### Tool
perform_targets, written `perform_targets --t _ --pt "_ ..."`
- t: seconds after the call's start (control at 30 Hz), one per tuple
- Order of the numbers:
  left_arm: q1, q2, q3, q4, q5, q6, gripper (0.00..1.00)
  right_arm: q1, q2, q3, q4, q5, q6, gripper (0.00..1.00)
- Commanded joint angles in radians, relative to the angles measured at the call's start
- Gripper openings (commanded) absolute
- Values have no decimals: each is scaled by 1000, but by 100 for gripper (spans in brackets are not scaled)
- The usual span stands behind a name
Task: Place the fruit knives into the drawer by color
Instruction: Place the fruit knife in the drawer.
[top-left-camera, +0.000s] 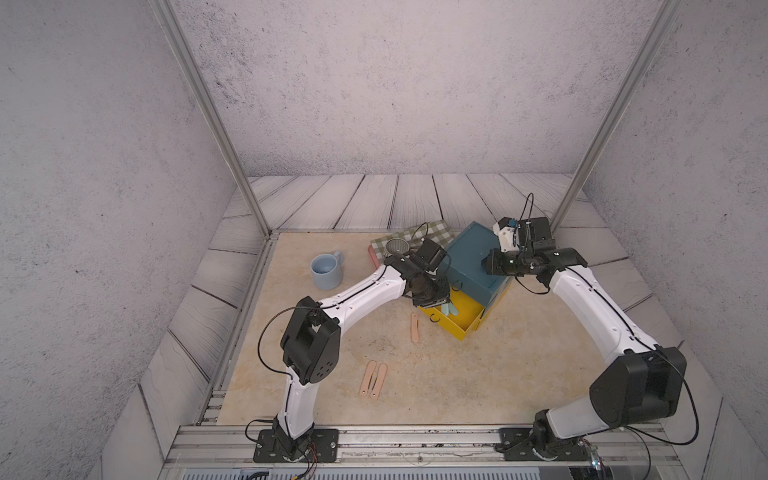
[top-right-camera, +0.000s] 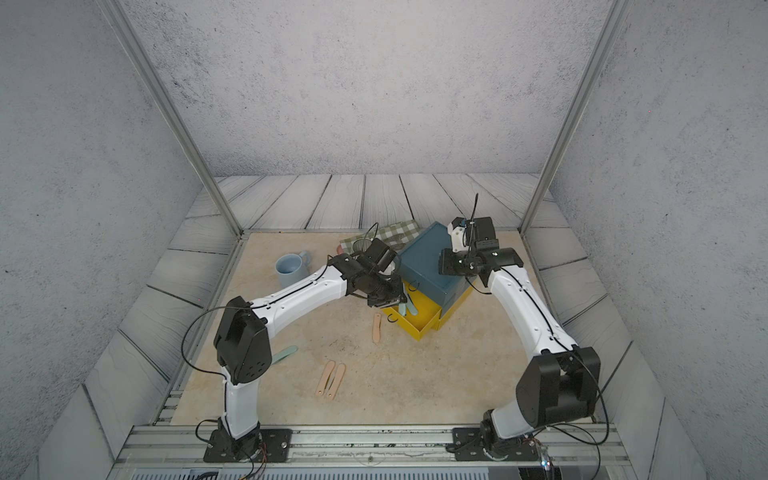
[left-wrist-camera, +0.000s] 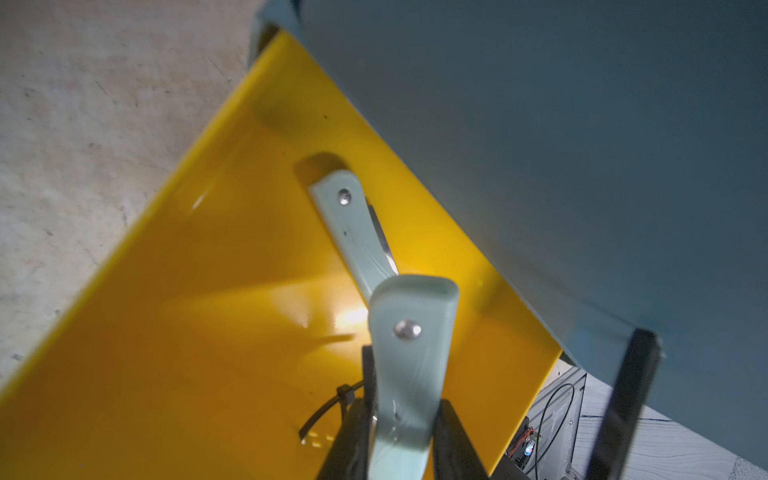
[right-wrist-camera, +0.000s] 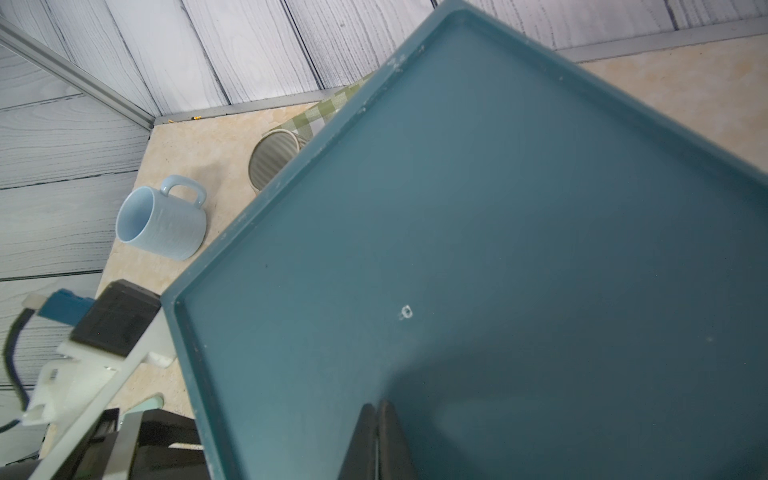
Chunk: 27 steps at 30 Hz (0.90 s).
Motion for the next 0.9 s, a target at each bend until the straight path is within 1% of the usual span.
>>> perform_targets --t 0.0,0.23,0.3,0.6,0.73,0.87 --pt "0 5 24 -17 -4 4 23 2 97 -108 -331 76 -5 8" --pt "-1 9 37 -24 -4 8 32 2 97 -107 -331 77 -7 8" --pt "0 13 42 -26 -4 8 34 2 98 -106 -333 77 -7 8" --pt "0 10 77 -36 -7 18 35 2 101 -108 -330 75 -6 8" --pt "0 0 143 -74 -21 42 35 3 99 -111 -329 77 -6 8" --pt "5 -38 210 -155 -70 92 35 2 97 -112 -329 76 -5 8"
